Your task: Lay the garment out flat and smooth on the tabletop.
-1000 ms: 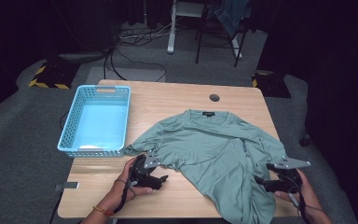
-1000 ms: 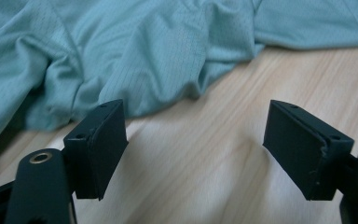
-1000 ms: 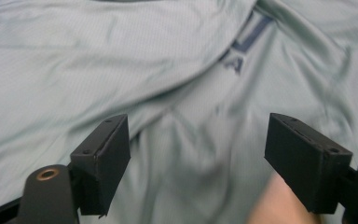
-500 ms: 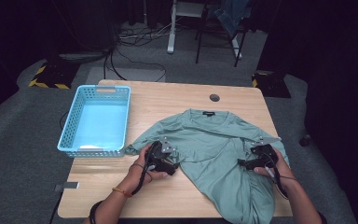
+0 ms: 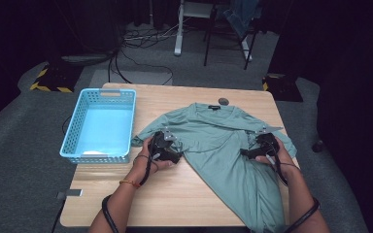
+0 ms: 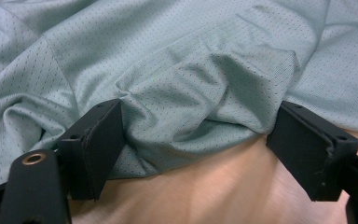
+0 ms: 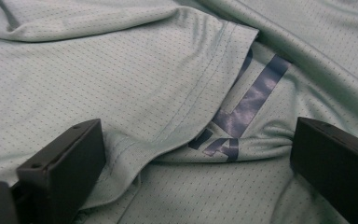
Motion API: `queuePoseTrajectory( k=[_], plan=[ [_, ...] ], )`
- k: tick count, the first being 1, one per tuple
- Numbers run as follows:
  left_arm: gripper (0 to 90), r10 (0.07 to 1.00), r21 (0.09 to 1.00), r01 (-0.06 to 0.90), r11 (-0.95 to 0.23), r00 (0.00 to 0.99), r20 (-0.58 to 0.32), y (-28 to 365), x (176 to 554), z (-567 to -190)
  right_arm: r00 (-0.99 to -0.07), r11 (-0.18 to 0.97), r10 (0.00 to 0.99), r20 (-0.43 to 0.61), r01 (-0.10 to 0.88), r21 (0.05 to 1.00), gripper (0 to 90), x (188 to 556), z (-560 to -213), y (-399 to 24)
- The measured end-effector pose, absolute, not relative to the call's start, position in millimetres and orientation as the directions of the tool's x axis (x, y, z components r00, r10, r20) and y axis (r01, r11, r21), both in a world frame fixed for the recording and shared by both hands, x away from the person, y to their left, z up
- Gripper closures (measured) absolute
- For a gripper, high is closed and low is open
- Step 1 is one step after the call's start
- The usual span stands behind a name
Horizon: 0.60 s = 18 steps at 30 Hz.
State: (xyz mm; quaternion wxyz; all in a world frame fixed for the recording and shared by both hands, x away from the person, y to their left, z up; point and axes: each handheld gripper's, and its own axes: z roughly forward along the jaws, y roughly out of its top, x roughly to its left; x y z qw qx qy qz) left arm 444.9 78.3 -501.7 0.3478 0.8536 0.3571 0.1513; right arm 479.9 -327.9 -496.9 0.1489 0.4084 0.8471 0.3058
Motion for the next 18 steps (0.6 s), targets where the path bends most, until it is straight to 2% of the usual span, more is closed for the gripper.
queuePoseTrajectory(
  k=[4, 8, 11, 15, 18],
  plan=[
    [18.9, 0.732, 0.684, 0.525, -0.505, 0.681, 0.017, 77, 443, -499, -0.609, 0.48, 0.793, -0.009, 0.615, 0.626, 2.4, 486, -496, -323],
    [19.5, 0.72, 0.666, 0.52, -0.535, 0.693, 0.037, 76, 433, -496, -0.603, 0.485, 0.798, -0.017, 0.624, 0.613, 5.8, 484, -493, -321],
    [19.9, 0.688, 0.671, 0.491, -0.556, 0.725, 0.04, 77, 417, -490, -0.607, 0.497, 0.794, -0.036, 0.614, 0.613, 17.3, 482, -487, -318],
    [20.0, 0.603, 0.682, 0.409, -0.607, 0.796, 0.059, 82, 383, -481, -0.585, 0.457, 0.81, -0.027, 0.601, 0.656, 24.7, 481, -475, -315],
    [19.2, 0.559, 0.673, 0.382, -0.633, 0.827, 0.056, 90, 359, -480, -0.569, 0.44, 0.822, -0.035, 0.595, 0.673, 32.0, 482, -469, -310]
  ],
)
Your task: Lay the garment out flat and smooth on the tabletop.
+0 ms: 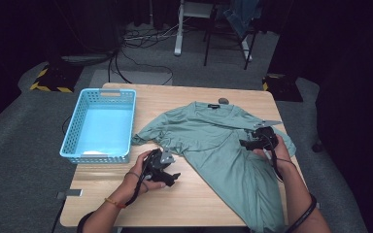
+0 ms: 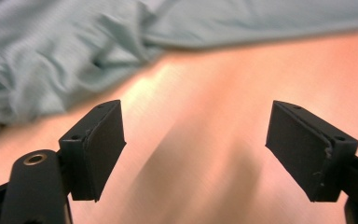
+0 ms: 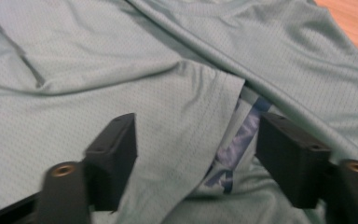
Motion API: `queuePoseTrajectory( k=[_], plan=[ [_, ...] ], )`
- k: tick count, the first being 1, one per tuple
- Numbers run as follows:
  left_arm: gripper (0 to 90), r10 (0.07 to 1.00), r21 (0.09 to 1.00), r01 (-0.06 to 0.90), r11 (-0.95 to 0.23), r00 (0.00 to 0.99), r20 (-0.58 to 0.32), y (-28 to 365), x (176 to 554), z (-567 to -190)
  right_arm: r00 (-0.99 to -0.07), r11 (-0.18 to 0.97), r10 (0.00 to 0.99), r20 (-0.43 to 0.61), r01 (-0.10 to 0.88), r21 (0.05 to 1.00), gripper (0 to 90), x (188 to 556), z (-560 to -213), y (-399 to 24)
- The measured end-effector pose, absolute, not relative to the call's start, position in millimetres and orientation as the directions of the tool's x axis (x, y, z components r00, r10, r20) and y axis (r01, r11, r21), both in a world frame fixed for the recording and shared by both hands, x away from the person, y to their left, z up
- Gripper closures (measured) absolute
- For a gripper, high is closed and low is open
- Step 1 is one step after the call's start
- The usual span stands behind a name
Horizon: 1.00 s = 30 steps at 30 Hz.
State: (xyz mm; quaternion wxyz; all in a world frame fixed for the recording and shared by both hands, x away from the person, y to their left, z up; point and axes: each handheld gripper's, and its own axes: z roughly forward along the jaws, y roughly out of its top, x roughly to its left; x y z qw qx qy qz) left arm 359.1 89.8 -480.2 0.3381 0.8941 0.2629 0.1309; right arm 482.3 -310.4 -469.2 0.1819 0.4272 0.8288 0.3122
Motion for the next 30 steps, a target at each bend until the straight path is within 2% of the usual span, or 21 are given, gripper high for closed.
queuePoseTrajectory(
  k=[5, 10, 16, 21, 23, 26, 28, 30],
  plan=[
    [19.3, 0.541, 0.662, 0.386, -0.642, 0.84, 0.035, 109, 334, -487, -0.565, 0.436, 0.824, -0.036, 0.593, 0.677, 42.0, 486, -470, -298],
    [17.3, 0.583, 0.645, 0.447, -0.62, 0.813, -0.003, 131, 323, -497, -0.564, 0.442, 0.825, -0.031, 0.611, 0.657, 49.6, 490, -475, -289],
    [16.8, 0.63, 0.655, 0.478, -0.585, 0.777, -0.004, 145, 312, -498, -0.53, 0.427, 0.847, -0.039, 0.636, 0.643, 50.5, 499, -480, -286],
    [16.7, 0.628, 0.686, 0.459, -0.565, 0.778, -0.003, 151, 308, -502, -0.493, 0.395, 0.87, -0.023, 0.667, 0.632, 51.2, 504, -485, -287],
    [16.5, 0.624, 0.704, 0.444, -0.555, 0.782, -0.001, 154, 307, -504, -0.5, 0.399, 0.866, -0.02, 0.665, 0.631, 58.6, 505, -484, -288],
    [16.4, 0.622, 0.708, 0.441, -0.552, 0.783, -0.002, 155, 307, -505, -0.527, 0.424, 0.849, -0.021, 0.659, 0.621, 76.7, 504, -481, -287],
    [16.4, 0.623, 0.708, 0.441, -0.552, 0.782, -0.001, 155, 307, -505, -0.542, 0.433, 0.84, -0.022, 0.646, 0.629, 85.1, 502, -479, -286],
    [16.3, 0.623, 0.708, 0.44, -0.552, 0.782, -0.001, 155, 307, -505, -0.575, 0.45, 0.818, -0.01, 0.629, 0.634, 88.1, 499, -475, -284]
  ],
)
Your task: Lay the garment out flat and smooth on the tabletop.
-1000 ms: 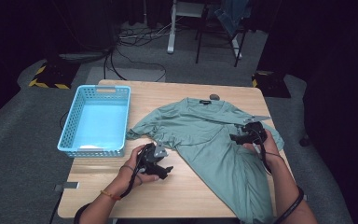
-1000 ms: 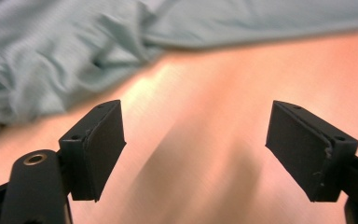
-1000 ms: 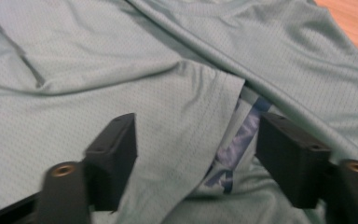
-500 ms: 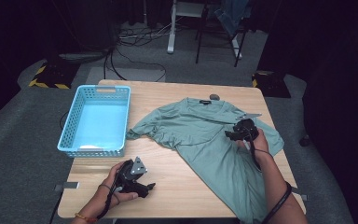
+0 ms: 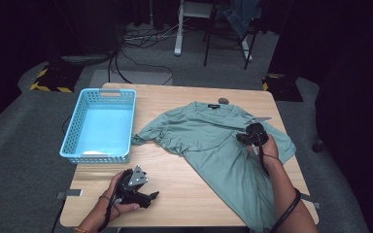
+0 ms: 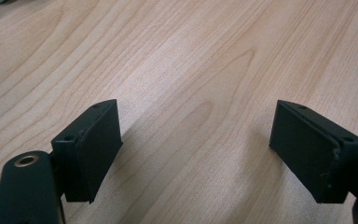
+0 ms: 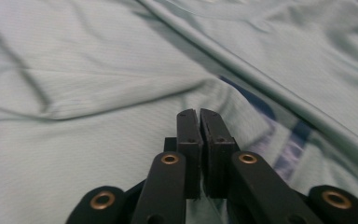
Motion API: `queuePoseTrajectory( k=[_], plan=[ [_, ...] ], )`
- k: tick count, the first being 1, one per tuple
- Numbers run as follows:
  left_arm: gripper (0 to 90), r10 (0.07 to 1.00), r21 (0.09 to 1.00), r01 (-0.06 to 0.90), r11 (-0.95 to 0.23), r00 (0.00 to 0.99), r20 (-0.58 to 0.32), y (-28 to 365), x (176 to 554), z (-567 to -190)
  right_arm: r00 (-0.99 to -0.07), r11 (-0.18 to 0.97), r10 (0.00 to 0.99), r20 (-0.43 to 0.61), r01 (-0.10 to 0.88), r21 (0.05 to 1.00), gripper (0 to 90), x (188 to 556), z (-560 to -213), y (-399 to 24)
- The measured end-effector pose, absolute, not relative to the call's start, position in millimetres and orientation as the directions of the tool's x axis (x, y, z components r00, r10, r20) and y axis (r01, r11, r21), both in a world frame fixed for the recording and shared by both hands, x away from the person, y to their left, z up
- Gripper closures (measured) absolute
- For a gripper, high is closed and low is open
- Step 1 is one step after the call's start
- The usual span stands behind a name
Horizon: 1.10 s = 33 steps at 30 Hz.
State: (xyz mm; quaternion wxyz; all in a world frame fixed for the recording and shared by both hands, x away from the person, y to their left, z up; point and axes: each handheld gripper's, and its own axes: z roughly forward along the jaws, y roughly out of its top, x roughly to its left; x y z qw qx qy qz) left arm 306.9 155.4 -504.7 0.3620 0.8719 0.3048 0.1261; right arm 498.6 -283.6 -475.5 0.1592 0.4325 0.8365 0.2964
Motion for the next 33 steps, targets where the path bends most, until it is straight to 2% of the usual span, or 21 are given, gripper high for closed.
queuePoseTrajectory(
  k=[10, 22, 33],
  plan=[
    [16.1, 0.621, 0.709, 0.44, -0.551, 0.783, -0.004, 155, 308, -505, -0.685, 0.512, 0.728, -0.012, 0.532, 0.674, 89.0, 475, -449, -263],
    [16.1, 0.621, 0.709, 0.44, -0.551, 0.784, -0.003, 155, 308, -505, -0.877, 0.636, 0.479, -0.029, 0.324, 0.701, 89.1, 417, -427, -198],
    [16.2, 0.62, 0.707, 0.439, -0.554, 0.784, -0.002, 156, 309, -505, -0.974, 0.707, 0.225, -0.008, 0.158, 0.689, 89.2, 354, -438, -128]
  ],
)
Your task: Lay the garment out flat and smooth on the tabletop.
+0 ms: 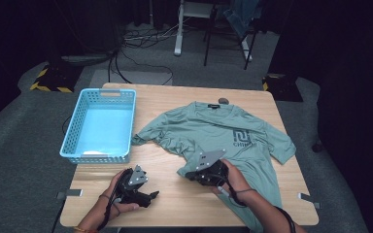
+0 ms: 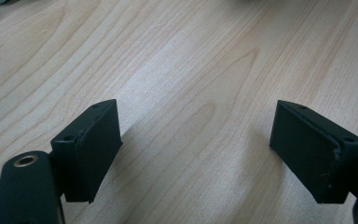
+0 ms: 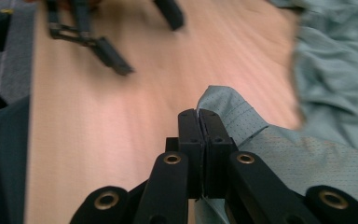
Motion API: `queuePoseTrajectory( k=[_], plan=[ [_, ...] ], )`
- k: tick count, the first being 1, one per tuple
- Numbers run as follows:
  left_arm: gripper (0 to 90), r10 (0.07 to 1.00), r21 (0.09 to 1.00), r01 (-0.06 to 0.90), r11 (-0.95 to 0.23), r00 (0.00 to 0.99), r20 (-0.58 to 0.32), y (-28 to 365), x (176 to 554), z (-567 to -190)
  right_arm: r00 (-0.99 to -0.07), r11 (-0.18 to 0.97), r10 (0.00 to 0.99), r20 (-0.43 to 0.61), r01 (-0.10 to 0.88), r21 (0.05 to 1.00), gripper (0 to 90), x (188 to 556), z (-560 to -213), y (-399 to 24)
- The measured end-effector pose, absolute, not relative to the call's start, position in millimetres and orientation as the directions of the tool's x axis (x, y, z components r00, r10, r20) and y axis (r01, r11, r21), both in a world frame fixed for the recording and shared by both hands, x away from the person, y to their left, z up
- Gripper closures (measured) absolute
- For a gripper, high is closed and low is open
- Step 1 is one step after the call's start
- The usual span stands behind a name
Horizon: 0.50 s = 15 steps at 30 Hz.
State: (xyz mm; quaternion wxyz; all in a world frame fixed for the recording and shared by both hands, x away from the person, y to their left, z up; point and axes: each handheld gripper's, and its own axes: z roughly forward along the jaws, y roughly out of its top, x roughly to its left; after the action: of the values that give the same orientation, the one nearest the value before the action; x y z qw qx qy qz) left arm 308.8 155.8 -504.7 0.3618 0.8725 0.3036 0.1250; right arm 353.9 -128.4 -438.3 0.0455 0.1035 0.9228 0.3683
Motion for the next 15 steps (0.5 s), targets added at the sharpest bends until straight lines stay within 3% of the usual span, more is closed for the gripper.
queuePoseTrajectory(
  k=[15],
  plan=[
    [16.2, 0.648, 0.708, 0.458, -0.538, 0.762, 0.0, 159, 308, -505, -0.998, 0.736, 0.03, 0.051, 0.057, 0.674, 89.1, 305, -458, -71]
  ],
)
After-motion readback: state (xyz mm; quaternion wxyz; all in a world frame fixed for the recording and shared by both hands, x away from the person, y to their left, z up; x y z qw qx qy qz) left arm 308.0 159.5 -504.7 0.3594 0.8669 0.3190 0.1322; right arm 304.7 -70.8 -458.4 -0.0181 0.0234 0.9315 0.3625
